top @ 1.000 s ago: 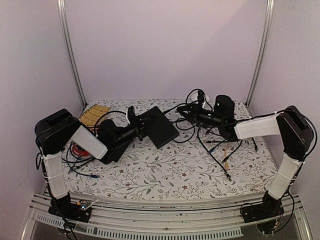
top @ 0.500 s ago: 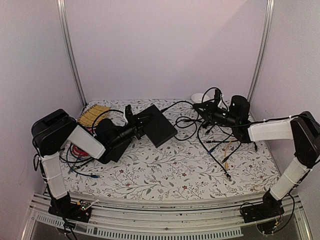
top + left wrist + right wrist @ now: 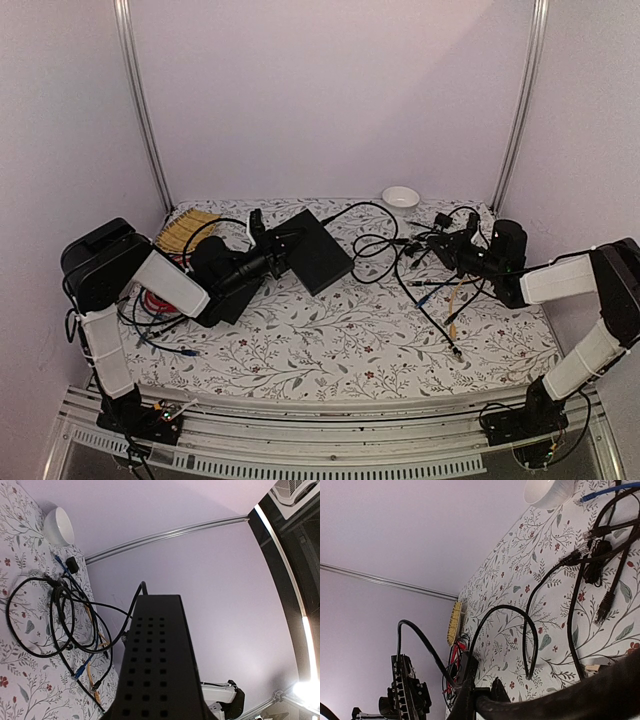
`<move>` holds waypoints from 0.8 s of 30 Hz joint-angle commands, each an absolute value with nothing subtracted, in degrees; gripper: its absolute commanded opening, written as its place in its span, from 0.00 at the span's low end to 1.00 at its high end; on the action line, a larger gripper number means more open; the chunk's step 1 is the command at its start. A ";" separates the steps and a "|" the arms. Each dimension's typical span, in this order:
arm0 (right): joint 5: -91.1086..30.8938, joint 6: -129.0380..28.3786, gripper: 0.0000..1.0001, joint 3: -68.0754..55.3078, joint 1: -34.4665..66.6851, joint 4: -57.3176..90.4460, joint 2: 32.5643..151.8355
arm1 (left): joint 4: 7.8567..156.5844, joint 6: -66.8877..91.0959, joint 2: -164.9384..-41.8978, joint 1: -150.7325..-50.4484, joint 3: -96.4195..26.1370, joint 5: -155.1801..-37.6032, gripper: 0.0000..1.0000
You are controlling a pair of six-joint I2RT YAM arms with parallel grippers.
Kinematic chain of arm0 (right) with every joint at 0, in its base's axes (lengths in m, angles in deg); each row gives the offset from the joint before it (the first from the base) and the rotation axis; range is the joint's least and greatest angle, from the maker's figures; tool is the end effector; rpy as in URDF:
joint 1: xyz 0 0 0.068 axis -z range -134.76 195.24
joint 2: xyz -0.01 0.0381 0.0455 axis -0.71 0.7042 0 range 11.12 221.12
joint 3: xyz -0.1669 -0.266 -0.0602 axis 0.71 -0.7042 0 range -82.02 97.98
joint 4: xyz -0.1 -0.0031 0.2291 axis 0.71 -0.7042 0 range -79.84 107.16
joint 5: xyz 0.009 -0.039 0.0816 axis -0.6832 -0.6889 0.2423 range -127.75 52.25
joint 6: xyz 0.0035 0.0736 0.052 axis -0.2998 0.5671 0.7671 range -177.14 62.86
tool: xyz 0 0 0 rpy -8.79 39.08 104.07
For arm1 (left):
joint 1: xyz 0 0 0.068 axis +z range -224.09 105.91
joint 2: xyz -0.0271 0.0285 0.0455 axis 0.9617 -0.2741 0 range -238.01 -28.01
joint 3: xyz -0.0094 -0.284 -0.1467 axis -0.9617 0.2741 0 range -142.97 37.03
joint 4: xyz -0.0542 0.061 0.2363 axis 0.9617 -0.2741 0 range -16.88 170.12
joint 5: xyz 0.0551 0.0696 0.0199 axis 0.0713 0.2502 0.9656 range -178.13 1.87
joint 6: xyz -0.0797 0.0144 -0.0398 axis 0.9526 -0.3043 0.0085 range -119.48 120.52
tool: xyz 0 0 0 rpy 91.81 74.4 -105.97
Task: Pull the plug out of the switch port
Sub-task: Place the connector at the corner of the board.
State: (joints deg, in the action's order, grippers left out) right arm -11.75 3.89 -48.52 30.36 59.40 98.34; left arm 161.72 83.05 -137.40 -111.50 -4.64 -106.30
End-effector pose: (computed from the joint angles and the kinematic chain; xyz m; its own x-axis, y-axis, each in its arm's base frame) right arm 0.3141 0.1201 0.2441 -0.6583 0.6388 -0.3982 -0.1444 0.4120 0.8997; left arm 0.3133 -0.2712 0.2517 -0.7860 -0.5849 -0.2004 0.2952 -0.0703 -0.9528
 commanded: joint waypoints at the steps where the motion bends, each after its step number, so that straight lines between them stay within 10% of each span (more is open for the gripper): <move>1: -13.99 6.70 0.06 -53.34 30.66 61.39 99.27 | 166.69 82.55 -134.63 -111.09 -4.92 -105.80 0.00; 24: -16.26 15.96 0.48 -69.23 32.60 66.57 91.65 | 168.62 82.53 -134.51 -111.18 -5.04 -106.59 0.00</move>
